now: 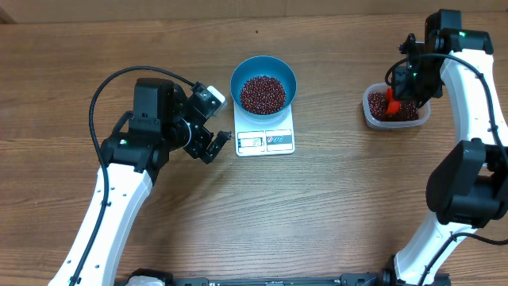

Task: Scoop item into bowl and weigh 150g on scale
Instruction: 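Dip the red scoop into the tub beans and fill it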

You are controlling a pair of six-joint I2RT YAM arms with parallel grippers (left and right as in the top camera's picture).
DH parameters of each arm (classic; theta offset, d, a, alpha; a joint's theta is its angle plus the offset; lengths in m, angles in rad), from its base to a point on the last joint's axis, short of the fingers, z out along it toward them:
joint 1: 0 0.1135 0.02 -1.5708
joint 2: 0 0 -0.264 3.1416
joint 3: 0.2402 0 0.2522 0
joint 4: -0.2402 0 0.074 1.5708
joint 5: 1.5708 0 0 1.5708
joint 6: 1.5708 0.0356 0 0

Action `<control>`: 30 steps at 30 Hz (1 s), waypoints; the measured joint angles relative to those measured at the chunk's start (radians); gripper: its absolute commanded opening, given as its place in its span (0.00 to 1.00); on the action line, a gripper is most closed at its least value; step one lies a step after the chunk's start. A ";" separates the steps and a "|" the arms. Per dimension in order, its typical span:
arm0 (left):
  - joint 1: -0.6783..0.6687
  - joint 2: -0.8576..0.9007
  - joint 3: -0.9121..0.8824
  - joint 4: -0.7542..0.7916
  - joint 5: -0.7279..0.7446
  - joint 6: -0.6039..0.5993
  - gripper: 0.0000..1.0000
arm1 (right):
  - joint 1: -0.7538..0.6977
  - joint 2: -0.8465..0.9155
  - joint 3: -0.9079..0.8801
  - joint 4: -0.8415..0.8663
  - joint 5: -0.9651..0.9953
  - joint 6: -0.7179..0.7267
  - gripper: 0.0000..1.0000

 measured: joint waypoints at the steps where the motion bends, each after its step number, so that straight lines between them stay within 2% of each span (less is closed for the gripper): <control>1: 0.000 0.000 0.000 0.000 0.000 0.000 1.00 | 0.000 0.000 0.000 0.000 -0.005 0.000 0.04; 12: 0.000 0.000 0.000 0.000 0.000 0.000 1.00 | 0.000 0.022 0.000 -0.011 -0.023 -0.048 0.04; 20: 0.000 0.000 0.000 0.000 0.000 0.000 1.00 | -0.012 0.048 0.000 -0.020 -0.132 -0.075 0.04; 30: 0.000 0.000 0.000 0.000 0.000 0.000 1.00 | -0.182 0.077 -0.003 -0.046 -0.395 -0.075 0.04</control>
